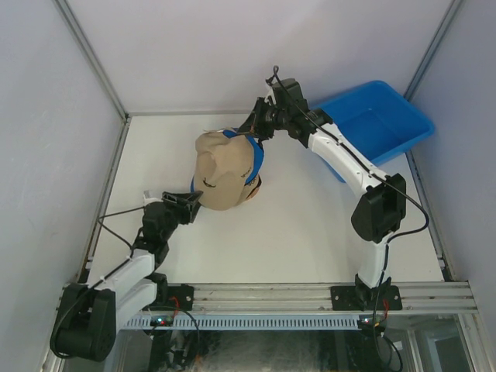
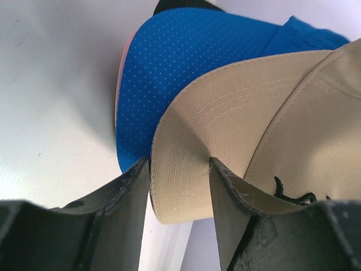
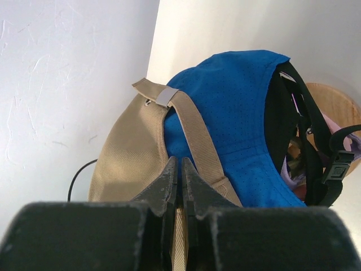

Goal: Stack the hats
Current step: Stack the hat on the hat.

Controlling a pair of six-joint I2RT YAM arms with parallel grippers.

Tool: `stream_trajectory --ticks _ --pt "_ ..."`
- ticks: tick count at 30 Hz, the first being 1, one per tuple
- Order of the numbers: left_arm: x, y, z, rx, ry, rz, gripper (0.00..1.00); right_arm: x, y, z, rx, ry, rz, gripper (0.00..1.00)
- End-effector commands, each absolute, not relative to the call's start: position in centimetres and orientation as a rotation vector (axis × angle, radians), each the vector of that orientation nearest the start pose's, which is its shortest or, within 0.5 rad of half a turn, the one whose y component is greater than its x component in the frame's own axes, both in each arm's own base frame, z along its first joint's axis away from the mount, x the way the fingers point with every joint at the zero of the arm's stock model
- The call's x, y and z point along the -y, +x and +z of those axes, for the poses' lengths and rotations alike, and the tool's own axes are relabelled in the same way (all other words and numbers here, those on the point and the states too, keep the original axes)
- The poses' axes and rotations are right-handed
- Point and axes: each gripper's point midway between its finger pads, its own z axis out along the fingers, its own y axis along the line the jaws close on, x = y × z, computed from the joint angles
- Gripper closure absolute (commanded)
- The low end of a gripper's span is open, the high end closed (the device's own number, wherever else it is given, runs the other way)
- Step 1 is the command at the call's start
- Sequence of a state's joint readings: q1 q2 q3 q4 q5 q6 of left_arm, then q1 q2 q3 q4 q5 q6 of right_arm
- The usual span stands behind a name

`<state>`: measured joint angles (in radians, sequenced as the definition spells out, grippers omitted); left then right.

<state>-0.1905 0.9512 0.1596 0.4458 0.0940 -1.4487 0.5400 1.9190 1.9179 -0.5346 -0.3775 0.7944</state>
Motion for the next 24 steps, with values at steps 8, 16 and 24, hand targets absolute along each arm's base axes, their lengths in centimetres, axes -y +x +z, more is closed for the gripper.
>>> stream_trajectory --ticks 8,16,24 --pt "8.5 29.7 17.0 -1.412 -1.169 -1.166 0.55 -35.9 41.2 30.0 -2.239 0.013 1.176 1.0" --pt "7.4 29.6 18.4 -1.349 -1.186 -1.135 0.63 -36.0 40.8 29.9 -2.241 -0.003 1.158 1.0" --pt "6.4 29.6 18.8 -1.3 -1.229 -1.114 0.73 -35.6 40.4 29.7 -2.246 -0.016 1.119 1.0"
